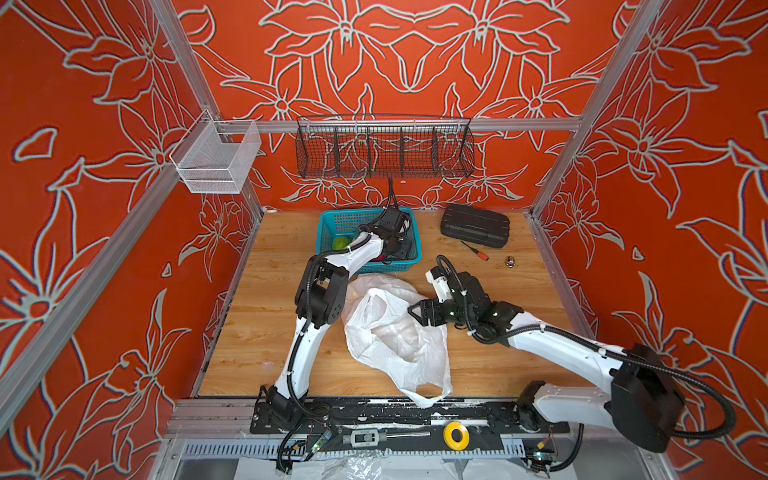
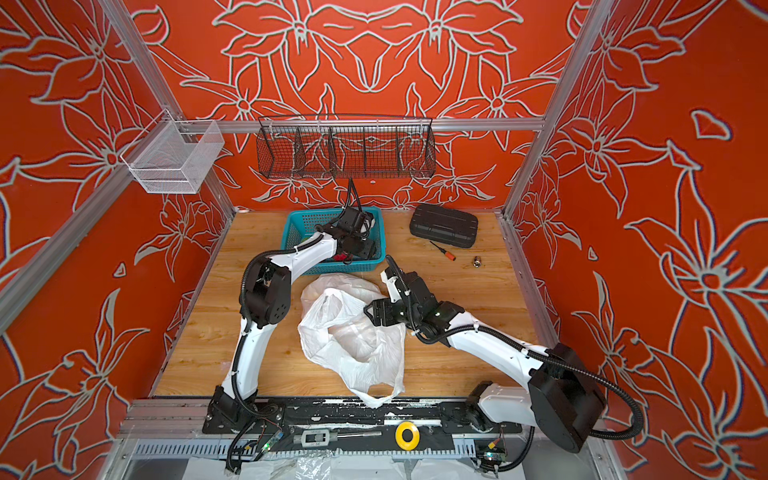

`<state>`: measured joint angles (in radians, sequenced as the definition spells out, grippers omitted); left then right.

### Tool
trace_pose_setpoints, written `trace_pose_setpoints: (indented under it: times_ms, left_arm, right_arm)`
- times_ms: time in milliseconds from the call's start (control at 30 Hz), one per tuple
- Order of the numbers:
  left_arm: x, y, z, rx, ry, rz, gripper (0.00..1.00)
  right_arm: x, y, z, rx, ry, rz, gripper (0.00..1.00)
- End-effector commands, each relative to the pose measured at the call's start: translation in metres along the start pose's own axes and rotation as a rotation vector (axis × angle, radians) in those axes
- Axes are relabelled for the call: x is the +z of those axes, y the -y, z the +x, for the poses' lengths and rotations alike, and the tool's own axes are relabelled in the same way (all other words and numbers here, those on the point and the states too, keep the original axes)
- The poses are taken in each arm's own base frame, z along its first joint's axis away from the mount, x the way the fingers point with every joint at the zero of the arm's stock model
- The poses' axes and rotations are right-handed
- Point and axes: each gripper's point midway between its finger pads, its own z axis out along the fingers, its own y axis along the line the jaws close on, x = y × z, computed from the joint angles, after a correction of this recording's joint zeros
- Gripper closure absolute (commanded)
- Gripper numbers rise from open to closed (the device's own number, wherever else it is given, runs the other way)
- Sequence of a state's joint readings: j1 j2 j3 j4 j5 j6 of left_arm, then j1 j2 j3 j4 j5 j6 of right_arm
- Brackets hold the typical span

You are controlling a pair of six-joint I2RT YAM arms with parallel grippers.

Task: Untie the knot of the plastic bag and take out the fruit
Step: 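Open the left gripper to drop the orange into the teal basket, then move the left gripper back to the bag opening while right gripper waits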

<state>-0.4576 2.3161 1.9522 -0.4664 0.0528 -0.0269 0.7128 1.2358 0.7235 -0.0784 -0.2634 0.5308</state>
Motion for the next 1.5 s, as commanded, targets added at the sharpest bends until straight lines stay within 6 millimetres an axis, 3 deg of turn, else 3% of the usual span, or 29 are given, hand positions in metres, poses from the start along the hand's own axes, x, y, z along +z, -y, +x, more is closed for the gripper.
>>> trace_pose_setpoints:
  times_ms: [0,133,400,600,733,833,933,1100,1300,1467]
  left_arm:
    - [-0.006,0.003,0.001,0.004,-0.003,0.01,0.28]
    - [-0.018,0.003,-0.008,0.001,0.022,0.008,0.14]
    - [-0.063,0.013,-0.036,-0.011,0.105,0.041,0.09]
    - [-0.129,0.025,-0.061,-0.028,0.223,0.083,0.09]
    - [-0.192,0.042,-0.069,-0.012,0.332,0.156,0.08]
    - [-0.241,0.06,-0.063,0.071,0.431,0.193,0.08]
    - [-0.274,0.074,-0.044,0.191,0.504,0.205,0.08]
    - [-0.297,0.098,0.014,0.537,0.513,0.176,0.08]
    - [-0.286,0.122,0.097,0.983,0.455,0.165,0.06]
    - [-0.274,0.132,0.143,1.224,0.398,0.155,0.05]
  right_arm:
    - [-0.004,0.009,0.002,0.001,0.011,0.039,0.21]
    - [-0.01,0.007,-0.003,0.012,0.026,0.042,0.21]
    - [-0.035,-0.003,-0.024,0.031,0.121,0.03,0.19]
    - [-0.055,-0.011,-0.034,0.05,0.183,0.011,0.17]
    - [-0.063,-0.013,-0.033,0.068,0.196,-0.001,0.17]
    - [-0.065,-0.008,-0.029,0.076,0.199,0.016,0.17]
    - [-0.068,0.0,-0.027,0.083,0.214,0.047,0.17]
    - [-0.068,0.02,-0.02,0.101,0.244,0.122,0.16]
    - [-0.069,0.034,-0.018,0.119,0.273,0.175,0.11]
    - [-0.069,0.036,-0.017,0.125,0.274,0.181,0.1]
